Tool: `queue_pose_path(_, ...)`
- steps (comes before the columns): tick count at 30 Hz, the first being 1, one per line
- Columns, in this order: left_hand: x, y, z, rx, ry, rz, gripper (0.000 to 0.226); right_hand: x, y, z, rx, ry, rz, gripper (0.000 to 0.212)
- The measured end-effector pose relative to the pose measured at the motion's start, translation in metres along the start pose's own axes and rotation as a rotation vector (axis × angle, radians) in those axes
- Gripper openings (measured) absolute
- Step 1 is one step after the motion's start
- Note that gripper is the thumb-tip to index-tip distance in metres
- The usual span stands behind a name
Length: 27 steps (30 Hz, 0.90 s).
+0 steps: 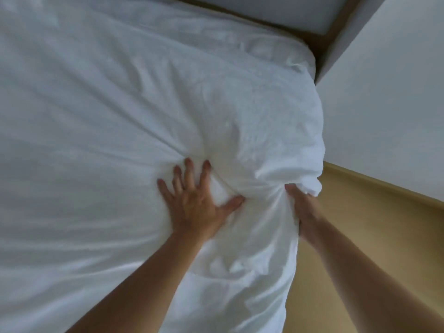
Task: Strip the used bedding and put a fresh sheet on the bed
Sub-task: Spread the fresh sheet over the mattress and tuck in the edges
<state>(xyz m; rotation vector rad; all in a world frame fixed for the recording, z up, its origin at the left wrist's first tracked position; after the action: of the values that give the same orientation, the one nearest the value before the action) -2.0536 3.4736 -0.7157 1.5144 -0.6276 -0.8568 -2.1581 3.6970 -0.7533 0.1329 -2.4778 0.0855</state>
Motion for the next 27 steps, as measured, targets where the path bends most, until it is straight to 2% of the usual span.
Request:
queue_pose_path(3,0.002,0.018,0.045,-0.129,0.004,-0.073,0.089,0.029,-0.019,0.013,-0.153,0.16,-0.152,0.047)
queue_pose_path(5,0.003,0.036,0.084,-0.206,0.013,-0.152,0.069,0.022,-0.012,0.007,-0.186,0.129,-0.24,0.048)
queue_pose_path(7,-0.005,0.05,0.119,-0.215,-0.018,-0.175,0.063,0.028,0.002,0.008,-0.169,0.086,-0.287,0.059)
queue_pose_path(9,-0.02,0.063,0.153,-0.228,-0.108,-0.191,0.06,0.07,0.018,0.014,-0.334,0.24,-0.406,0.079)
queue_pose_path(11,-0.034,0.078,0.193,-0.264,-0.252,-0.212,0.047,0.138,0.013,0.021,-0.497,0.528,-0.533,0.081)
queue_pose_path(12,-0.039,0.083,0.215,-0.257,-0.313,-0.208,0.042,0.172,-0.001,0.029,-0.481,0.667,-0.585,0.079)
queue_pose_path(13,-0.043,0.084,0.238,-0.201,-0.346,-0.179,0.043,0.204,-0.022,0.043,-0.401,0.765,-0.67,0.081)
queue_pose_path(14,-0.044,0.081,0.263,-0.091,-0.347,-0.119,0.056,0.231,-0.049,0.06,-0.29,0.809,-0.834,0.088)
queue_pose_path(16,-0.043,0.066,0.303,0.24,-0.288,0.072,0.098,0.258,-0.101,0.094,-0.069,0.769,-1.255,0.113)
queue_pose_path(18,-0.043,0.058,0.321,0.488,-0.304,0.249,0.12,0.258,-0.131,0.113,0.076,0.711,-1.451,0.126)
queue_pose_path(19,-0.043,0.055,0.33,0.536,-0.32,0.333,0.12,0.257,-0.141,0.121,0.144,0.692,-1.47,0.123)
queue_pose_path(21,-0.048,0.049,0.337,0.567,-0.399,0.466,0.109,0.245,-0.14,0.128,0.277,0.614,-1.567,0.103)
queue_pose_path(24,-0.068,0.046,0.341,0.599,-0.488,0.339,0.079,0.24,-0.115,0.131,0.445,0.383,-1.732,0.071)
queue_pose_path(25,-0.072,0.053,0.35,0.554,-0.474,0.276,0.069,0.252,-0.111,0.129,0.407,0.415,-1.684,0.062)
queue_pose_path(27,-0.079,0.075,0.378,0.331,-0.464,0.205,0.064,0.296,-0.106,0.128,0.159,0.686,-1.515,0.053)
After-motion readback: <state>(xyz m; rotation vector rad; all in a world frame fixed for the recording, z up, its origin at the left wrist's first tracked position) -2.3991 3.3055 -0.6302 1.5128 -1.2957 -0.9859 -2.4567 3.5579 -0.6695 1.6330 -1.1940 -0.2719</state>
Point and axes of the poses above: each hand's wrist, its own z-axis towards the middle knuckle, its own y-axis out of the back of the hand, x = y × z, the point moved 5 cm from there along z, towards the middle knuckle, and after that the axes turned 5 degrees about -x, right-handed, at the moved point
